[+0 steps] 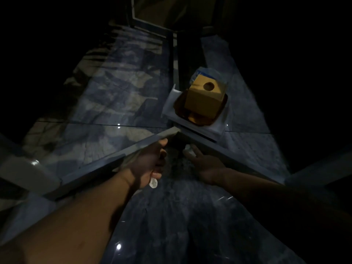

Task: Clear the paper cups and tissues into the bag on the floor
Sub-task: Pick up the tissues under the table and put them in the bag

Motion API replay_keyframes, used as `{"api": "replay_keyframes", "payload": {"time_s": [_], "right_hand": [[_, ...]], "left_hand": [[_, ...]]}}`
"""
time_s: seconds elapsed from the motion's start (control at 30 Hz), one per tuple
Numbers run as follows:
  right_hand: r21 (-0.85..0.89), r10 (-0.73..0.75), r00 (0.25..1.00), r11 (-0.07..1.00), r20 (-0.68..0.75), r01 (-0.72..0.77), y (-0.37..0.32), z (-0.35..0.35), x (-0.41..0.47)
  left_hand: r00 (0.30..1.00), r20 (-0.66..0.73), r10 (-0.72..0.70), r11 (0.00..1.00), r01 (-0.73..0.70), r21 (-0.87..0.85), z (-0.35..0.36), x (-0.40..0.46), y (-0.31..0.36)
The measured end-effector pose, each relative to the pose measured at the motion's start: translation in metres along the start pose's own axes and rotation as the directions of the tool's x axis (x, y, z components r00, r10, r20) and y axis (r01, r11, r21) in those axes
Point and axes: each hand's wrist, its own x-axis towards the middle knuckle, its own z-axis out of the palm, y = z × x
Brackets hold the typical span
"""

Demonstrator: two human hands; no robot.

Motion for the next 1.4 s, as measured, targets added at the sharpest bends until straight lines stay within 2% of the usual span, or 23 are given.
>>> {"api": "replay_keyframes", "payload": {"time_s": [0.1,0.23,0.43,0.53,0.67,0.97,1.1,1.23,1.4], "right_hand": [[0.004,-0.009,1.0,1.0,-0.025,0.009,-0.003,0.009,0.013],[0.077,0.0,0.997,0.997,0.075,-0.006,-0.003,0.016,0.013],[-0.104,-0.028,0.997,0.994,0.075,0.035,0.002,0.023,-0.003],[-0.13,-0.054,0.997,0.99,0.046,0.059,0.002,0.024,-0.012],[-0.2,-0.056,0.994,0.977,0.09,0.073,0.005,0.014,-0.02],[-0.152,-0.059,0.994,0.986,0.093,0.073,0.01,-0.004,-0.041],[-0.278,-0.091,0.992,0.954,0.092,0.113,0.014,-0.008,-0.05],[-0.431,-0.191,0.98,0.881,0.057,0.197,0.014,-0.014,-0.06],[-0.492,-0.258,0.966,0.842,-0.007,0.222,0.016,-0.014,-0.065]], "left_hand": [[0.999,-0.043,0.007,1.0,-0.006,0.005,-0.009,0.002,-0.005],[0.997,-0.078,-0.002,1.0,0.002,-0.007,-0.015,0.004,-0.009],[0.997,-0.075,-0.008,1.0,0.009,0.012,-0.007,0.003,-0.006],[0.998,-0.07,0.0,0.999,0.002,0.033,0.0,0.002,-0.006],[0.999,-0.049,0.002,0.998,0.001,0.055,0.007,-0.001,-0.003],[0.999,-0.04,0.02,0.998,-0.017,0.067,0.013,-0.008,0.008],[1.0,-0.011,0.017,0.996,-0.016,0.092,0.025,-0.011,0.011],[1.0,-0.005,0.007,0.995,-0.006,0.102,0.031,-0.008,0.012],[1.0,0.007,-0.007,0.992,0.006,0.126,0.037,-0.006,0.011]]}}
